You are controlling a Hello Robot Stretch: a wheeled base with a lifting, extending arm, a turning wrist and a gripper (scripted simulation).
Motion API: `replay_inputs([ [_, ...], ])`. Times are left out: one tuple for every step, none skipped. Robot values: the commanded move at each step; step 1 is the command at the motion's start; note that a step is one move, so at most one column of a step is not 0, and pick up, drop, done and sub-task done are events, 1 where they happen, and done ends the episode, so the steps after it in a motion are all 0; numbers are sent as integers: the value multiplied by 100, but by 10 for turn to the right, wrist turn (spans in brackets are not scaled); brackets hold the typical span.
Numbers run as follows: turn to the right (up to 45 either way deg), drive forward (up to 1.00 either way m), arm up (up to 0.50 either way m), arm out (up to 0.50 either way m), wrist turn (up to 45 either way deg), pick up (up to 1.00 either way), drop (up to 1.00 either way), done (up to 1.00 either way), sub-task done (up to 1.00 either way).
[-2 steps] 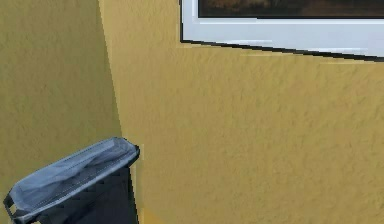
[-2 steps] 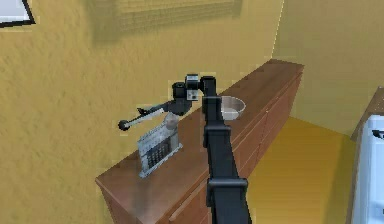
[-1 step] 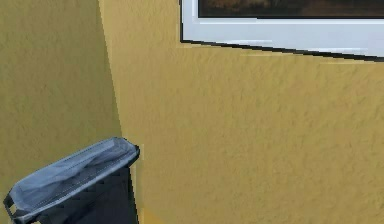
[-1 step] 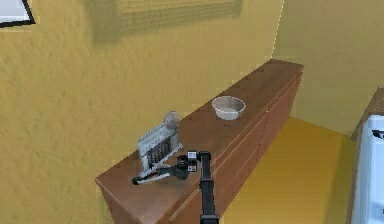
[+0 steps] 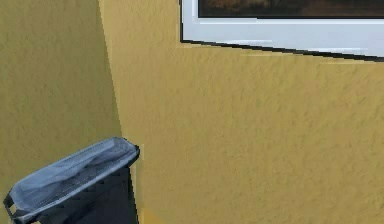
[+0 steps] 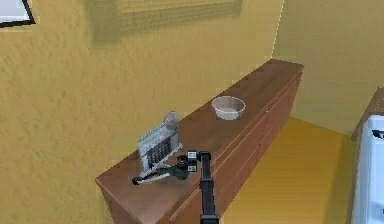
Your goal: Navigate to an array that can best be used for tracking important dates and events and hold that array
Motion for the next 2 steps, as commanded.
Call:
replay_inputs([
  [0,0,10,0,0,0,0,0,0],
  [0,0,0,0,0,0,0,100,0],
])
